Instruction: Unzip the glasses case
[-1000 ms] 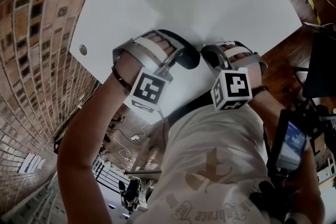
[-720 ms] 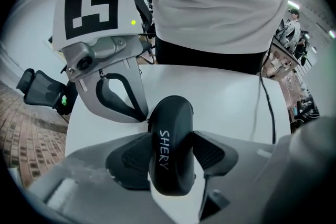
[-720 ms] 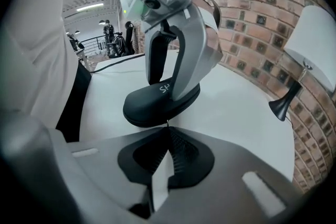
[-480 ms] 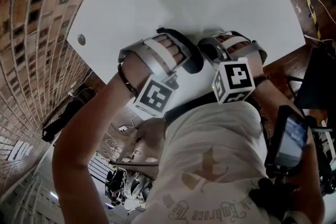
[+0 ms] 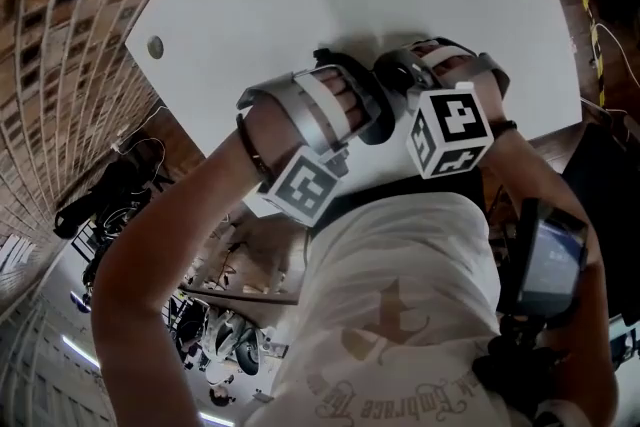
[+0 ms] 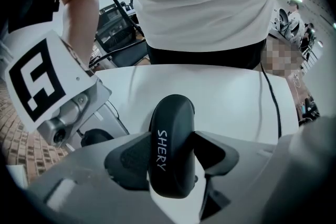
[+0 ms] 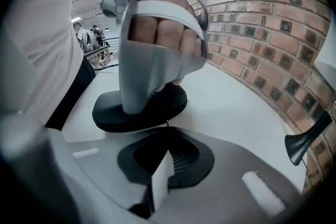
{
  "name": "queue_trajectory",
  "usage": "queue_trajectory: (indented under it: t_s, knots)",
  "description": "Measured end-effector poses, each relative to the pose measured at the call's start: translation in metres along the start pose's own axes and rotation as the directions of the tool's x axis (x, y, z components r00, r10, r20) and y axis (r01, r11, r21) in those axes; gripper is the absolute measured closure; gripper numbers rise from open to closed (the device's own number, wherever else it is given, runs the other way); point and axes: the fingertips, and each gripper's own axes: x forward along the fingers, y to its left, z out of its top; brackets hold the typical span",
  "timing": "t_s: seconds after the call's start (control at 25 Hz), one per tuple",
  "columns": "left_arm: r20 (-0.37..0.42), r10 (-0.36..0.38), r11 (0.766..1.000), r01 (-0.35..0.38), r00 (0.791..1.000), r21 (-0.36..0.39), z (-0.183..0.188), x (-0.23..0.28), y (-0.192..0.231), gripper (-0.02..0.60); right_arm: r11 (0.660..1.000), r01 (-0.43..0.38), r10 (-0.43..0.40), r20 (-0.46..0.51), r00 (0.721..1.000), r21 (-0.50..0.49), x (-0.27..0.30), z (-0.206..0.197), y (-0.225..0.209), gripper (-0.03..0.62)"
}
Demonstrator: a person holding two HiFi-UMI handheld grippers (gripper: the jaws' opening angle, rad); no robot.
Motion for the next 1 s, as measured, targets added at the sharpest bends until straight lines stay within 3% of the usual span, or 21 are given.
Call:
queue_trajectory:
  t_s: [0.56, 0.84, 1.0]
  knots:
    - [0.013, 0.026, 0.999, -0.026, 1.0, 0.021, 0.0, 0.002, 0.002, 0.318, 0.991, -0.121, 0.123, 0.047, 0.991, -0.054, 0.021, 0.018, -0.031, 0.588]
    - [0.015, 0.02, 0.999, -0.02, 1.0, 0.044, 0.001, 0.004, 0.002, 0.322, 0.977, -0.168, 0.173, 0.032, 0.984, -0.132, 0.03, 0.027, -0.037, 0.588]
    - [0.026, 0.024, 0.998, -0.026, 0.999, 0.05, 0.0, 0.002, -0.002, 0.322, 0.951, -0.195, 0.207, 0.025, 0.978, -0.239, 0.037, 0.034, -0.038, 0.588]
